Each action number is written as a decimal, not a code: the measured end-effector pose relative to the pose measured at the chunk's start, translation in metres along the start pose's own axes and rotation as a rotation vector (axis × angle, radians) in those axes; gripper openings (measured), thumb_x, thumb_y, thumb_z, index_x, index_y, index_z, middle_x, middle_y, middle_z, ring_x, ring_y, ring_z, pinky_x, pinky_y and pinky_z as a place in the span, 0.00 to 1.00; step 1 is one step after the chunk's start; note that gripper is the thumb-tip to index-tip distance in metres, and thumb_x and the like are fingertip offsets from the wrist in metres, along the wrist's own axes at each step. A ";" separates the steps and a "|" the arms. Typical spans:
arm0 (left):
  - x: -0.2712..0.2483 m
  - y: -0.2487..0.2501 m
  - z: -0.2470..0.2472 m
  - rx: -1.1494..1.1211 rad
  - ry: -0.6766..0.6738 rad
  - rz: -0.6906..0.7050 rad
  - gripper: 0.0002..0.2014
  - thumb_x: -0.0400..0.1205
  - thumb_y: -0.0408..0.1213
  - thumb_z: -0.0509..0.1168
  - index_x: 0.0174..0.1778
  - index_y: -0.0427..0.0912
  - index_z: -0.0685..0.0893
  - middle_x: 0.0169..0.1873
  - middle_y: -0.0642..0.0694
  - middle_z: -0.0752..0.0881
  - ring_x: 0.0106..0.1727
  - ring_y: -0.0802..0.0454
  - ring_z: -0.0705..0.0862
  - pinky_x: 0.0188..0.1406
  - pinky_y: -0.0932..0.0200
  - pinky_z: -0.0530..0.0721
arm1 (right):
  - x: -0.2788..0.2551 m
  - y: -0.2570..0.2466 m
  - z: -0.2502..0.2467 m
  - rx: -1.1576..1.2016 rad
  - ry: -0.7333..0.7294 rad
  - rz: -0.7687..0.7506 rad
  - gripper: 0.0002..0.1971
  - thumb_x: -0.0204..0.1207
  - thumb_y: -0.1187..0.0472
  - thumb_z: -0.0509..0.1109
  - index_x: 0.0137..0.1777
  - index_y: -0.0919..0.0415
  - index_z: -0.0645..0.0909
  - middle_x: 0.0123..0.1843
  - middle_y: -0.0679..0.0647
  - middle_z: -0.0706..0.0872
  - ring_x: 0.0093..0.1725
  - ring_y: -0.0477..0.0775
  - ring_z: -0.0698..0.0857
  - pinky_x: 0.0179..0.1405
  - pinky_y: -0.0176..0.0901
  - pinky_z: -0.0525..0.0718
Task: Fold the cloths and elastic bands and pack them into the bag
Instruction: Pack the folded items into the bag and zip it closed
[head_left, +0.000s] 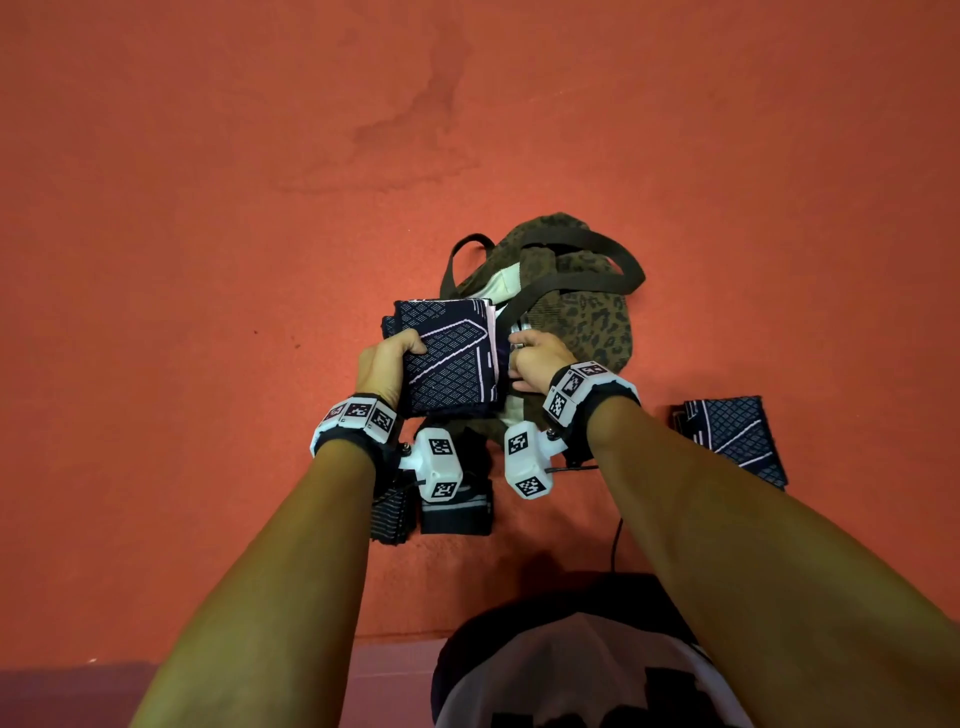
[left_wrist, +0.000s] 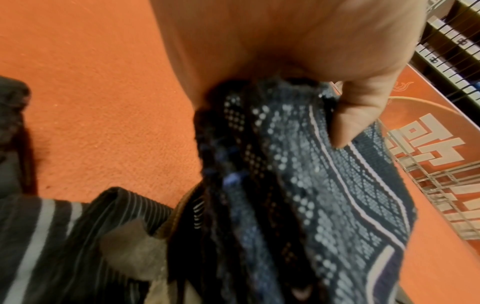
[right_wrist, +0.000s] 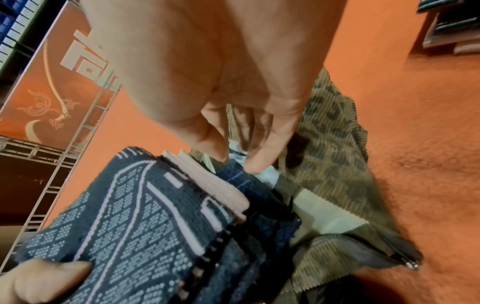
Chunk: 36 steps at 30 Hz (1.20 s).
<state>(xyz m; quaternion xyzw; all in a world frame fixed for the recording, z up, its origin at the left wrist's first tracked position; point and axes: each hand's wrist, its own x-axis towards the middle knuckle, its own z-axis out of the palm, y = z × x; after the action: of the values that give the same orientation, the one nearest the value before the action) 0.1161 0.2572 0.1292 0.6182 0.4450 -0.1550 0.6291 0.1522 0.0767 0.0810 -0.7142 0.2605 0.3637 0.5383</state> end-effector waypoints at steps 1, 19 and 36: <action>0.001 0.000 -0.001 -0.001 0.005 0.002 0.09 0.69 0.35 0.68 0.43 0.37 0.87 0.32 0.42 0.90 0.35 0.41 0.88 0.43 0.41 0.87 | 0.001 -0.001 0.002 -0.002 -0.007 -0.001 0.23 0.77 0.69 0.60 0.70 0.54 0.80 0.68 0.58 0.83 0.63 0.59 0.85 0.42 0.41 0.89; 0.014 0.006 0.005 0.008 -0.023 -0.042 0.15 0.64 0.38 0.69 0.44 0.36 0.88 0.37 0.38 0.91 0.38 0.39 0.89 0.49 0.34 0.87 | 0.010 -0.026 -0.004 0.017 0.116 -0.074 0.11 0.74 0.69 0.64 0.34 0.55 0.83 0.31 0.54 0.83 0.34 0.53 0.82 0.35 0.43 0.85; 0.020 -0.003 0.055 -0.079 -0.128 -0.067 0.33 0.54 0.39 0.72 0.58 0.34 0.86 0.45 0.36 0.91 0.42 0.38 0.89 0.45 0.43 0.88 | -0.003 -0.022 -0.079 -0.028 0.403 0.070 0.04 0.74 0.60 0.69 0.39 0.58 0.80 0.39 0.57 0.83 0.44 0.60 0.81 0.40 0.42 0.77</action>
<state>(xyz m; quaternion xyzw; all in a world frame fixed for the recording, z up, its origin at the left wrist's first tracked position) 0.1454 0.2130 0.1036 0.5664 0.4303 -0.1974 0.6746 0.1856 0.0073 0.1084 -0.7704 0.3826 0.2357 0.4523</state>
